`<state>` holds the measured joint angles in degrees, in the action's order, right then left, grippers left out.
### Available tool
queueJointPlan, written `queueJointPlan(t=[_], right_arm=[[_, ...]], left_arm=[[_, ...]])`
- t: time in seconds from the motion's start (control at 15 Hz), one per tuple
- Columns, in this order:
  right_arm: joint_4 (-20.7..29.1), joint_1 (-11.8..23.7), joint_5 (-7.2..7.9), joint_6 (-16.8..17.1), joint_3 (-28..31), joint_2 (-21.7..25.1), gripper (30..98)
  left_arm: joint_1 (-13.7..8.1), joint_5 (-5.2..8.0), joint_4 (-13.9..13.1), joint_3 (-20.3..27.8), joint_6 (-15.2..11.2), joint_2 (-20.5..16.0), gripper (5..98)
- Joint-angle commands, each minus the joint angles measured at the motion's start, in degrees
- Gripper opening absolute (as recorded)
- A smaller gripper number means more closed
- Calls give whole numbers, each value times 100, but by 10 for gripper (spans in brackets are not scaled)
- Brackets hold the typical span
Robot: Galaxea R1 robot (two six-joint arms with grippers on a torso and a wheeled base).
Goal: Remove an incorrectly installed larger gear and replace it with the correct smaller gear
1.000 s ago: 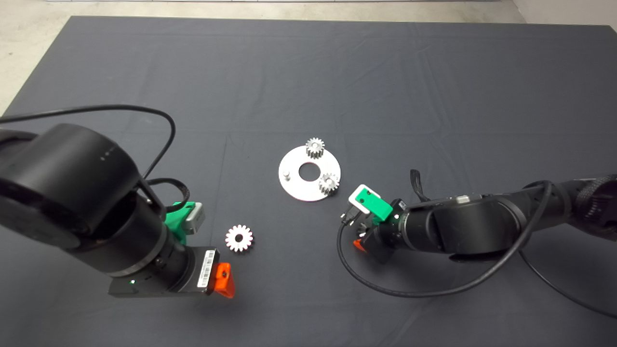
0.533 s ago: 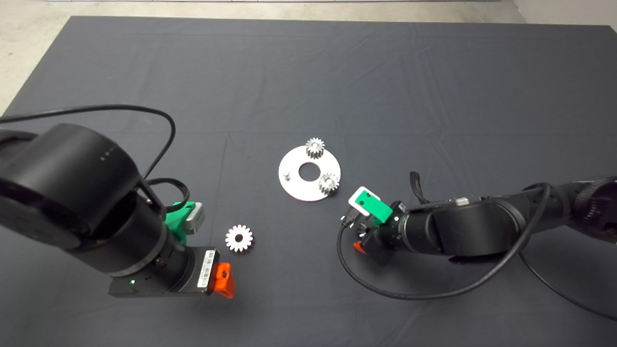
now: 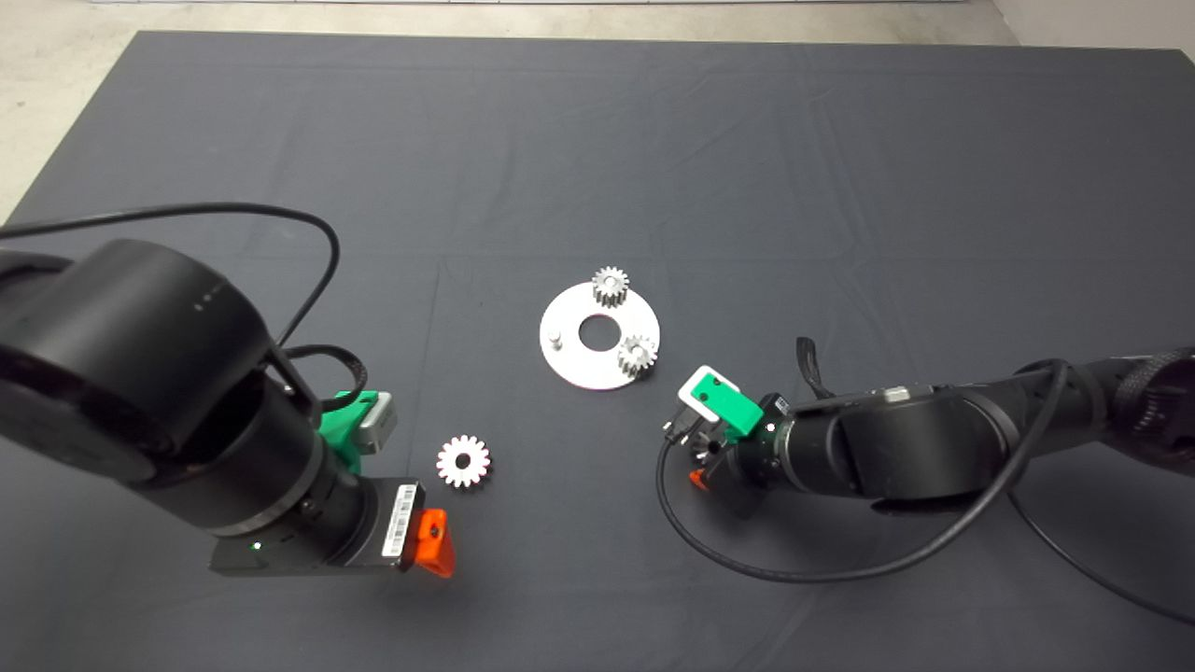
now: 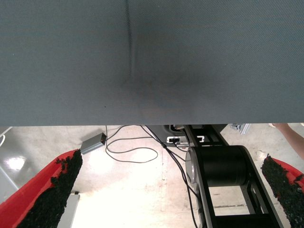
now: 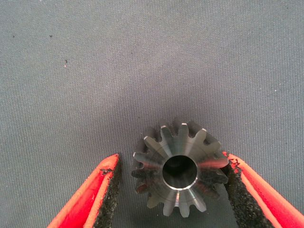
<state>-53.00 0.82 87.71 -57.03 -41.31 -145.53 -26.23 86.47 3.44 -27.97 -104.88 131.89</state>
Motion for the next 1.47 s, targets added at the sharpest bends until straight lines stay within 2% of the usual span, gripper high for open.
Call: queueJointPlan(t=[0.0, 0.13, 0.4, 0.53, 1.4], right_arm=[[-184, 85, 282, 16, 28, 20, 553], [-219, 85, 282, 7, 20, 20, 502], [-219, 85, 282, 7, -21, -7, 501], [-219, 85, 273, 7, -42, -41, 458], [-377, 85, 271, -1, -42, -42, 421]], left_arm=[[-66, 6, -1, 91, -51, -18, 976], [-66, 2, -1, 99, -59, -18, 976], [-66, 2, 5, 97, -59, -18, 976], [-66, 9, -1, 91, -59, -17, 976], [-66, 19, 8, 91, -59, 8, 976]])
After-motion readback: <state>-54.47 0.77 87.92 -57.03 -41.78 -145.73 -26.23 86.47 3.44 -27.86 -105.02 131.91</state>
